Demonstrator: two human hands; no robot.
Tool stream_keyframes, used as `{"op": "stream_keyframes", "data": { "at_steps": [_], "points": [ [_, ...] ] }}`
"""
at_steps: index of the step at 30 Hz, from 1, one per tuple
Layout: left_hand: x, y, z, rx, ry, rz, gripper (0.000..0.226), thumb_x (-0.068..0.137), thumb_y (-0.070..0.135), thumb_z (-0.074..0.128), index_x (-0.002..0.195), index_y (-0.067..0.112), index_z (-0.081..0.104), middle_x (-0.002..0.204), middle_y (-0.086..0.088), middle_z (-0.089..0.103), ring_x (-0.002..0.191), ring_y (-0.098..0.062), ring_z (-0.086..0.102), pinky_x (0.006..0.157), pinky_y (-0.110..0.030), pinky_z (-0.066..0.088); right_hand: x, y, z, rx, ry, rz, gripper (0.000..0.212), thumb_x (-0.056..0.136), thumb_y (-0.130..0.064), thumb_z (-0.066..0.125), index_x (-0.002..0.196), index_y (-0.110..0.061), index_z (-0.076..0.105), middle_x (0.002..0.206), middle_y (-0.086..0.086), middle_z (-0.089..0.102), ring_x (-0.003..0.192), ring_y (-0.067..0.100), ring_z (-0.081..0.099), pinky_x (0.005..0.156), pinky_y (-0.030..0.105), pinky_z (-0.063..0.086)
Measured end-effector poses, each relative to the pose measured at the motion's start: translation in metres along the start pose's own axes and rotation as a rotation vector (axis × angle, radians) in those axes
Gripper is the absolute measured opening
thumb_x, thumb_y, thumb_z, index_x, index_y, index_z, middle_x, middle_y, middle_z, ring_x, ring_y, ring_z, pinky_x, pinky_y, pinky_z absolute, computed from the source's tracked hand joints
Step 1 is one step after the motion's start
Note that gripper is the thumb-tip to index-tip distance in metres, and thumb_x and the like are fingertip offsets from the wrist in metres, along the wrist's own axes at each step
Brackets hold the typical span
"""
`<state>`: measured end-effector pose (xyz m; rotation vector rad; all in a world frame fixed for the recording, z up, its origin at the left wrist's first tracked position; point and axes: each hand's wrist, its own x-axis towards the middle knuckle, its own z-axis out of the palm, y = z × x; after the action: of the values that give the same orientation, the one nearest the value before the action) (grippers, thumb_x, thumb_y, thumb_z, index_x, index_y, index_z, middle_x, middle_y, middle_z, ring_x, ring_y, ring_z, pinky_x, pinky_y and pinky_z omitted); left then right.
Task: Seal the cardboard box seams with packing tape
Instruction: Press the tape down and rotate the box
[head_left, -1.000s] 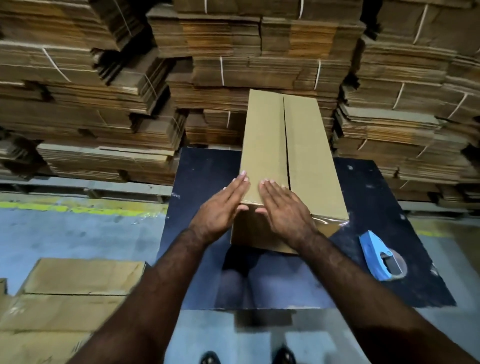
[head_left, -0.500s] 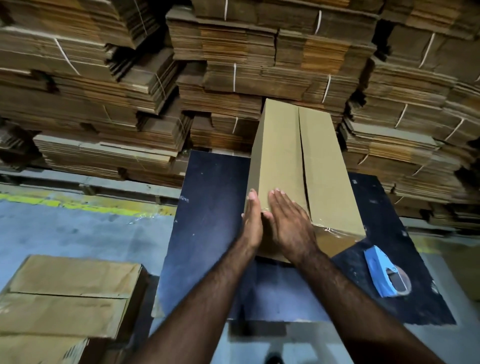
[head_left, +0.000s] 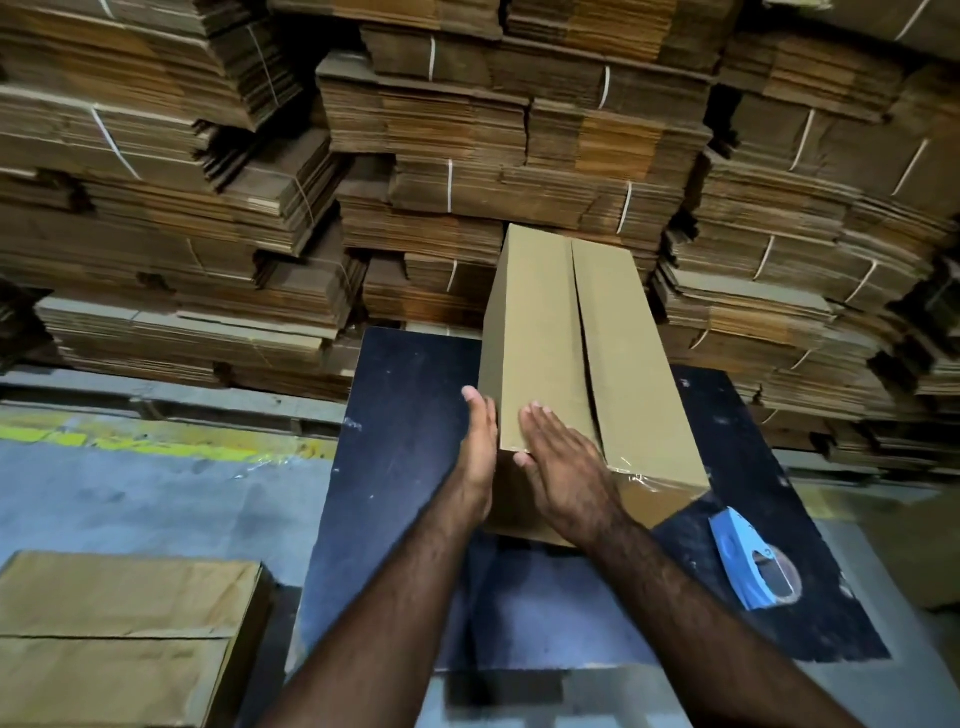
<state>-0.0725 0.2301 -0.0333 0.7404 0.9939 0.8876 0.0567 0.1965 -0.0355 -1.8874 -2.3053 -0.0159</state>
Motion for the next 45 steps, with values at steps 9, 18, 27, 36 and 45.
{"op": "stream_keyframes", "data": {
  "at_steps": [9, 18, 27, 36, 45],
  "points": [
    [-0.053, -0.027, 0.018, -0.033, 0.185, 0.246, 0.083, 0.086, 0.073, 0.019, 0.154, 0.027, 0.032, 0.156, 0.018, 0.026, 0.144, 0.001, 0.022, 0.119, -0.025, 0.015, -0.006, 0.009, 0.002, 0.052, 0.000, -0.064, 0.063, 0.102, -0.050, 0.020, 0.156, -0.018, 0.023, 0.162, -0.002, 0.020, 0.149, 0.008, 0.013, 0.119, 0.033, 0.019],
    [-0.002, -0.008, -0.016, 0.070, -0.004, 0.072, 0.097, 0.083, 0.084, 0.003, 0.155, 0.025, 0.030, 0.159, 0.006, 0.031, 0.147, -0.014, 0.027, 0.116, -0.033, 0.013, -0.008, 0.001, -0.001, 0.056, 0.056, -0.025, 0.076, 0.096, -0.066, 0.022, 0.152, -0.018, 0.035, 0.158, -0.001, 0.032, 0.147, 0.010, 0.024, 0.118, 0.038, 0.026],
    [-0.006, -0.023, -0.049, -0.015, -0.098, 0.076, 0.105, 0.076, 0.086, 0.006, 0.144, 0.020, 0.051, 0.151, 0.000, 0.048, 0.142, -0.010, 0.038, 0.125, -0.041, 0.010, -0.007, -0.028, 0.028, -0.058, 0.336, 0.153, 0.064, 0.089, -0.054, 0.054, 0.132, -0.007, 0.061, 0.137, 0.011, 0.059, 0.128, 0.022, 0.055, 0.110, 0.045, 0.035],
    [-0.003, -0.020, -0.048, -0.041, -0.086, 0.075, 0.098, 0.089, 0.072, -0.007, 0.141, 0.014, 0.053, 0.147, -0.003, 0.052, 0.139, -0.016, 0.043, 0.124, -0.040, 0.016, 0.000, -0.051, 0.029, -0.022, 0.336, 0.350, 0.061, 0.091, -0.048, 0.049, 0.136, -0.007, 0.057, 0.140, 0.010, 0.056, 0.133, 0.023, 0.050, 0.116, 0.049, 0.026],
    [-0.007, -0.028, -0.043, 0.053, -0.113, 0.078, 0.104, 0.072, 0.095, 0.018, 0.142, 0.027, 0.052, 0.150, 0.005, 0.049, 0.140, -0.010, 0.041, 0.124, -0.043, 0.017, -0.011, -0.018, 0.015, -0.079, 0.176, 0.088, 0.081, 0.093, -0.068, 0.029, 0.145, -0.009, 0.046, 0.150, 0.009, 0.045, 0.140, 0.021, 0.040, 0.110, 0.038, 0.029]
  ]
}}
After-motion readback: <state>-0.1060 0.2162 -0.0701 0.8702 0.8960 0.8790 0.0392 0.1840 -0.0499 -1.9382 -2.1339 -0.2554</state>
